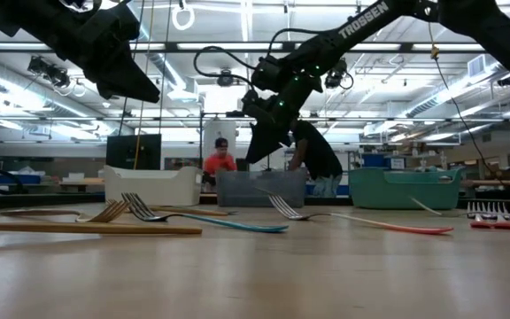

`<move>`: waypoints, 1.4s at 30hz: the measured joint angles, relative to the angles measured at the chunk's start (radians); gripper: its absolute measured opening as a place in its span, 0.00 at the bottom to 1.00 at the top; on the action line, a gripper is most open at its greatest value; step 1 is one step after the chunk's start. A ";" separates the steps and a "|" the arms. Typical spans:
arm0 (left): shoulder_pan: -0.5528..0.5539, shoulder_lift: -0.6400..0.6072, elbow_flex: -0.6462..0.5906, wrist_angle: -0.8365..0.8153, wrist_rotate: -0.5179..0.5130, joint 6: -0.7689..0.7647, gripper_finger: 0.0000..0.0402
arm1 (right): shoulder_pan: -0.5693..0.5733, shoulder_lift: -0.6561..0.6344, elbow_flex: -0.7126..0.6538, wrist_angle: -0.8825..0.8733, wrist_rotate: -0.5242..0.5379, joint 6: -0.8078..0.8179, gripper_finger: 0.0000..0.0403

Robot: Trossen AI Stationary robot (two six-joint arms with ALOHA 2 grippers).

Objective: Sort silverware by color (type)
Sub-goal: Put the bottom orange fork into the green bin

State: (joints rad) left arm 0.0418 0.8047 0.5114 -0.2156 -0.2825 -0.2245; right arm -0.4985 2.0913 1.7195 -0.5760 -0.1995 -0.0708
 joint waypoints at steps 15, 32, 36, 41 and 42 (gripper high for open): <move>0.000 0.000 0.000 -0.152 0.000 0.043 0.31 | 0.200 -0.001 -0.001 -0.077 -0.199 0.068 0.28; 0.000 0.000 0.000 -0.097 -0.002 0.096 0.31 | 0.417 -0.001 -0.001 -0.407 0.091 0.271 0.28; 0.001 0.000 0.000 -0.084 -0.006 0.164 0.31 | 0.457 -0.001 -0.001 -0.436 0.095 0.300 0.28; 0.001 0.000 0.000 -0.085 -0.060 0.244 0.31 | 0.492 -0.001 -0.001 -0.451 0.107 0.350 0.28; 0.001 0.000 0.000 -0.085 -0.073 0.268 0.31 | 0.497 -0.001 -0.001 -0.456 0.111 0.357 0.28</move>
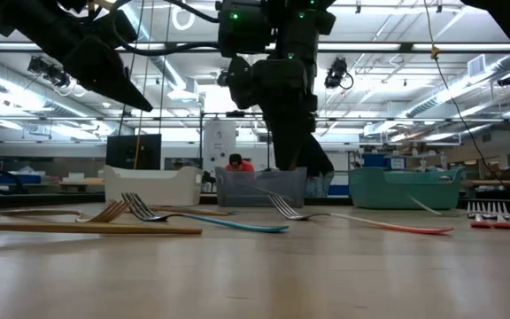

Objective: Sort silverware by color (type)
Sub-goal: Put the bottom orange fork into the green bin

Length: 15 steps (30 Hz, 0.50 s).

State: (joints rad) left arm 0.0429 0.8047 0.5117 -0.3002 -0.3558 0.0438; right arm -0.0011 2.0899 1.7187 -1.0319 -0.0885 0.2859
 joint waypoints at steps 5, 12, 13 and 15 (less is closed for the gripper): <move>0.000 0.000 0.000 0.019 -0.122 0.048 0.31 | 0.030 0.000 -0.038 0.006 0.012 0.026 0.28; 0.000 0.000 0.000 0.090 -0.229 0.068 0.31 | 0.059 0.001 -0.107 0.022 0.036 0.131 0.28; 0.000 0.000 0.000 0.101 -0.230 0.077 0.31 | 0.065 0.001 -0.112 0.023 0.052 0.148 0.28; 0.000 0.000 0.000 0.120 -0.230 0.081 0.31 | 0.076 0.001 -0.125 0.027 0.090 0.187 0.28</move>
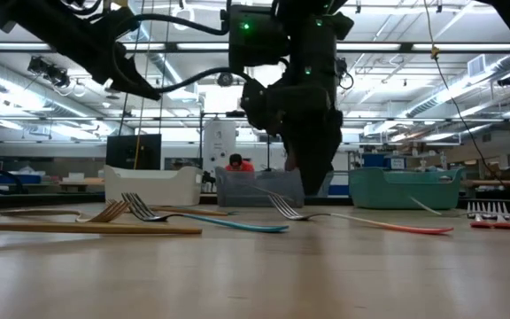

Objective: Sort silverware by color (type)
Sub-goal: Put the bottom orange fork into the green bin

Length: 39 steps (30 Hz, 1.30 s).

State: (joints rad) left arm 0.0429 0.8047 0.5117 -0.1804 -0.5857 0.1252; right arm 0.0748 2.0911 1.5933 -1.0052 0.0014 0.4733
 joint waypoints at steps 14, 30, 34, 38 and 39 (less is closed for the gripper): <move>0.000 0.000 0.000 0.013 0.000 0.044 0.31 | 0.053 0.000 -0.047 0.073 0.051 0.116 0.35; 0.000 0.000 0.000 0.013 0.000 0.044 0.31 | 0.065 0.000 -0.047 0.054 0.050 0.224 0.40; 0.000 0.000 0.000 0.013 0.000 0.044 0.31 | 0.068 0.001 -0.095 0.126 0.030 0.214 0.36; 0.000 0.000 -0.001 0.013 0.000 0.044 0.31 | 0.068 -0.002 -0.133 0.163 0.000 0.214 0.32; 0.000 0.000 -0.001 0.013 0.000 0.044 0.31 | 0.068 -0.003 -0.138 0.165 0.001 0.214 0.31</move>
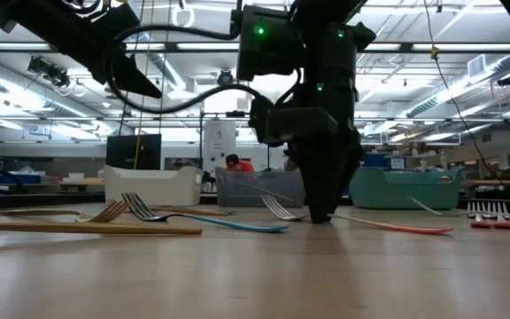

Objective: Sort silverware by color (type)
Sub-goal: Put the bottom orange fork into the green bin

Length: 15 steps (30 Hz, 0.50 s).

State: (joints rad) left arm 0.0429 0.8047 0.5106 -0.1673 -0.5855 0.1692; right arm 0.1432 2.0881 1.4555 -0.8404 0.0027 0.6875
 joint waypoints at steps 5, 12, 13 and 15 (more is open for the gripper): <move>0.000 0.000 0.000 0.008 0.000 0.000 0.31 | 0.002 -0.001 -0.003 -0.003 0.002 -0.020 0.26; 0.000 0.000 0.000 0.020 0.000 0.000 0.31 | 0.003 0.000 -0.004 -0.006 -0.021 -0.127 0.12; 0.000 0.000 0.000 0.020 0.000 0.000 0.31 | 0.004 0.000 -0.004 -0.006 -0.023 -0.151 0.10; 0.000 0.000 0.000 0.020 0.000 0.000 0.31 | 0.006 0.001 -0.004 -0.008 -0.022 -0.211 0.06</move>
State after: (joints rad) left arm 0.0429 0.8047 0.5106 -0.1471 -0.5855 0.1692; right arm 0.1497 2.0888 1.4513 -0.8487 -0.0189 0.4767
